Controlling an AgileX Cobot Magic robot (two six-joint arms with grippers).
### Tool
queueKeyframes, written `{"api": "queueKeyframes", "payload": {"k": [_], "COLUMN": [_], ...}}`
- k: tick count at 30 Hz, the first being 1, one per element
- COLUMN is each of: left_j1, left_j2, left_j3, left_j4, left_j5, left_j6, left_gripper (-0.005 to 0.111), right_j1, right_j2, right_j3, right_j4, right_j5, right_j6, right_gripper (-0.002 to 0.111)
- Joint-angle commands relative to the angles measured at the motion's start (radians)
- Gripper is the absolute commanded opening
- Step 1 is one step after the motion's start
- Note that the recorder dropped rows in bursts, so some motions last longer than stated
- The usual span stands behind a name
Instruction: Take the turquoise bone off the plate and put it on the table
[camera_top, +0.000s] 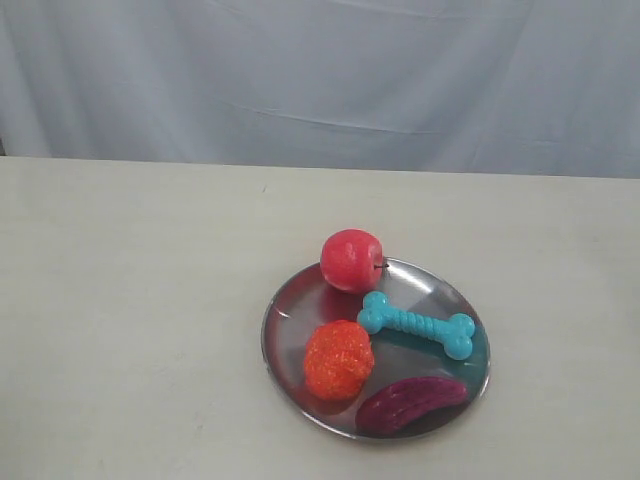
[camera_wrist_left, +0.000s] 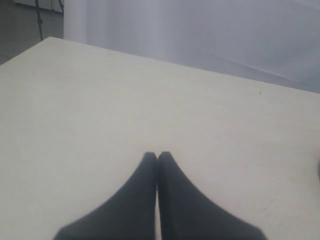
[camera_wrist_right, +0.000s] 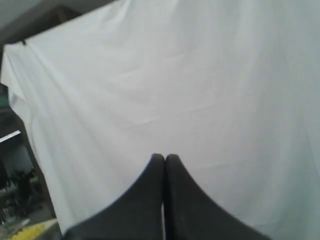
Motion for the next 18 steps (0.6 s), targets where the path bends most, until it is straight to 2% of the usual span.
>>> {"api": "queueKeyframes", "payload": {"k": [1,6,10,18], "left_j1": [0.004,0.004,0.004,0.004], "left_j2": [-0.001,-0.001,-0.001,-0.001], "left_j3": [0.003,0.003,0.003,0.003], "left_j4": [0.006,0.006,0.006,0.006], "left_j5": [-0.005,-0.005,-0.005,-0.005], "left_j6": [-0.002,-0.002,-0.002,-0.002], "left_gripper": [0.0,0.0,0.0,0.0], "right_j1": [0.016,0.072,0.081,0.081], "right_j2": [0.262,0.56,0.732,0.87], "right_j3": [-0.207,-0.471,-0.62,-0.72], "right_j4": [-0.02,-0.004,0.112,0.18], "right_j5": [0.239,0.584,0.779,0.851], "right_j6": [-0.067,-0.345,-0.548,-0.729], "right_gripper": [0.0,0.0,0.0,0.0]}}
